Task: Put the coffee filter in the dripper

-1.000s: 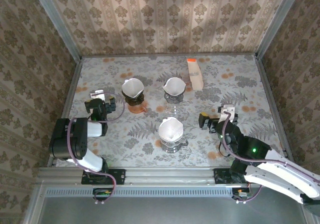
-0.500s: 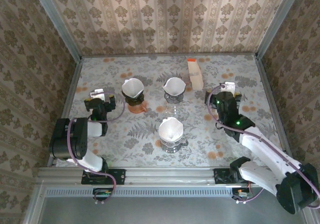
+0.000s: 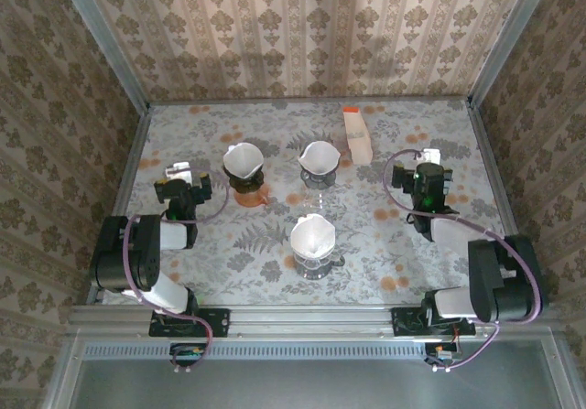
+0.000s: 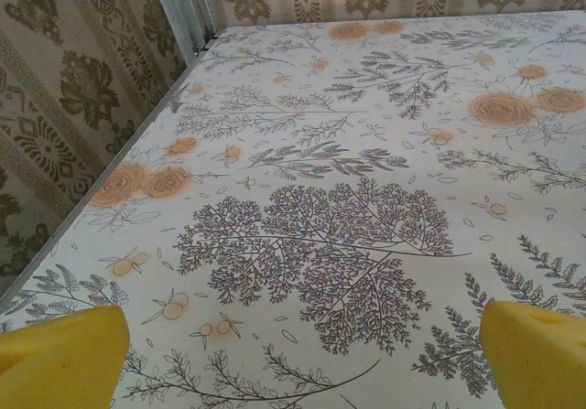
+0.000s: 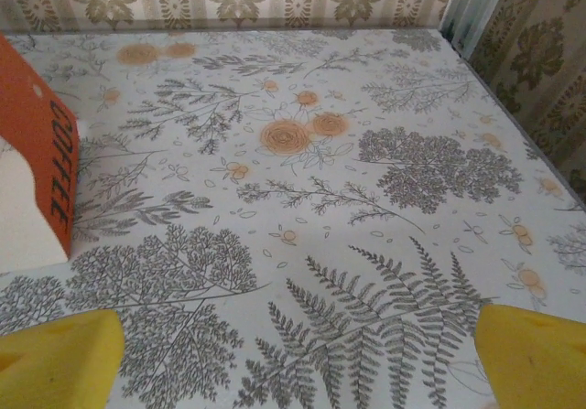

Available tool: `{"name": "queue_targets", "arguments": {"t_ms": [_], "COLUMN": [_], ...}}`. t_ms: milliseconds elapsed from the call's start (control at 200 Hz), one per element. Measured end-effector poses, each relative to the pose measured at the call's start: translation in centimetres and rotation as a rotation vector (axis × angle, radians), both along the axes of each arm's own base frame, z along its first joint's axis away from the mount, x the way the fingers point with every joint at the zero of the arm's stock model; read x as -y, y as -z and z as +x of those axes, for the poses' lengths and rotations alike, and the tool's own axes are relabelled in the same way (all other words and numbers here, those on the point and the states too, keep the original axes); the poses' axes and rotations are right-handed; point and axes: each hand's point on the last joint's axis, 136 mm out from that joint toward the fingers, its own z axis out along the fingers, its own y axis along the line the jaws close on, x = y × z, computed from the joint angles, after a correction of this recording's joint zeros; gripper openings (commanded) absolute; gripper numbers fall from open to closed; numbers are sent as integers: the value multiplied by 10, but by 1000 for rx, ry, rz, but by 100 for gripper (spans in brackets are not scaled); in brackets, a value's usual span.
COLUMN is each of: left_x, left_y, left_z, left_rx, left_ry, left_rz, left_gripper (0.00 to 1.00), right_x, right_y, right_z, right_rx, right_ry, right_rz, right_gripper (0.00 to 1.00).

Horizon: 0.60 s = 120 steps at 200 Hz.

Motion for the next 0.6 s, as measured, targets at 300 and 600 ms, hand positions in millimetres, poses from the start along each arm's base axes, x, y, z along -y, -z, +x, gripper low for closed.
{"name": "queue_targets", "arguments": {"t_ms": [300, 600], "left_x": [0, 0], "left_y": [0, 0], "left_z": [0, 0], "left_rx": [0, 0], "left_ry": [0, 0], "left_rz": [0, 0], "left_gripper": [100, 100], "right_x": [-16, -20], "right_y": [42, 29], "right_z": [1, 7], "right_rx": [-15, 42], "right_ry": [-102, -129], "right_rz": [62, 72], "right_gripper": [100, 100]}}
